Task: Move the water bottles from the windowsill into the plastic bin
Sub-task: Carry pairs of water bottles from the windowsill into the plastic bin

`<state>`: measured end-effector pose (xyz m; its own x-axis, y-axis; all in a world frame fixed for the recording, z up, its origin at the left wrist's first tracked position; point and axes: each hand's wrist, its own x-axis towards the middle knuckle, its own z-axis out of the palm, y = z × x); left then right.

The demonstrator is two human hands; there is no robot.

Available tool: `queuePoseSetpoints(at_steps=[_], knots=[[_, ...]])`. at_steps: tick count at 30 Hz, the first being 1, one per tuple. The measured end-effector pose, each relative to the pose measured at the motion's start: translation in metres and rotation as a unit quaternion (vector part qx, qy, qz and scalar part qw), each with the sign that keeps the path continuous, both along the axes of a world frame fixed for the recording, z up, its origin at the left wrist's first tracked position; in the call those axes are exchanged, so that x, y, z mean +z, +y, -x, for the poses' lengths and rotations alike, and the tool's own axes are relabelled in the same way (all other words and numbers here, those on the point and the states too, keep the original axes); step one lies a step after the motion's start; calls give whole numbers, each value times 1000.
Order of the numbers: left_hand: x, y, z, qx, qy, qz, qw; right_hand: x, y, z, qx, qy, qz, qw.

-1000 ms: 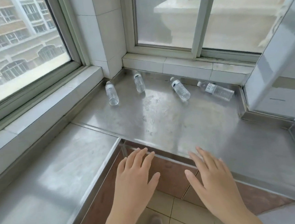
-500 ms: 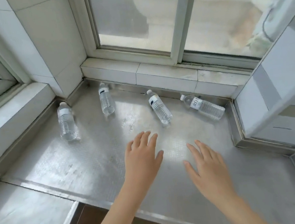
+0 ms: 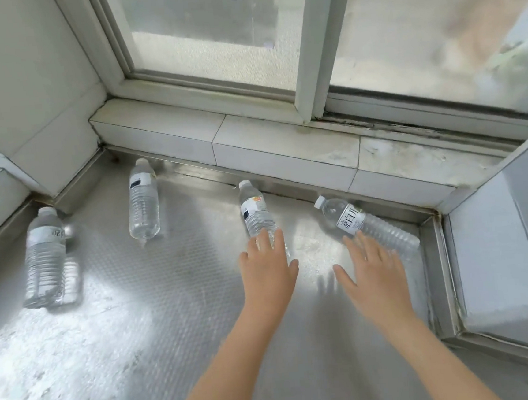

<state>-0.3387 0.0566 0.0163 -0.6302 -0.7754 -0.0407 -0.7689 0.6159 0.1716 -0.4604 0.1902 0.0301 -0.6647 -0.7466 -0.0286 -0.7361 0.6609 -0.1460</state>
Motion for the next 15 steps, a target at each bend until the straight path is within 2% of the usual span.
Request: queuePoseSetpoints(at_steps=[6, 10, 13, 15], knots=[[-22, -15, 42, 30, -28, -63, 997, -32, -26, 62, -27, -7, -46, 999], [-33, -26, 54, 62, -36, -65, 995, -45, -38, 94, -42, -12, -91, 995], [-40, -33, 59, 91, -21, -87, 992, -53, -44, 112, -62, -33, -97, 993], [-40, -39, 62, 123, 19, -118, 985, -58, -46, 119, -64, -32, -107, 992]])
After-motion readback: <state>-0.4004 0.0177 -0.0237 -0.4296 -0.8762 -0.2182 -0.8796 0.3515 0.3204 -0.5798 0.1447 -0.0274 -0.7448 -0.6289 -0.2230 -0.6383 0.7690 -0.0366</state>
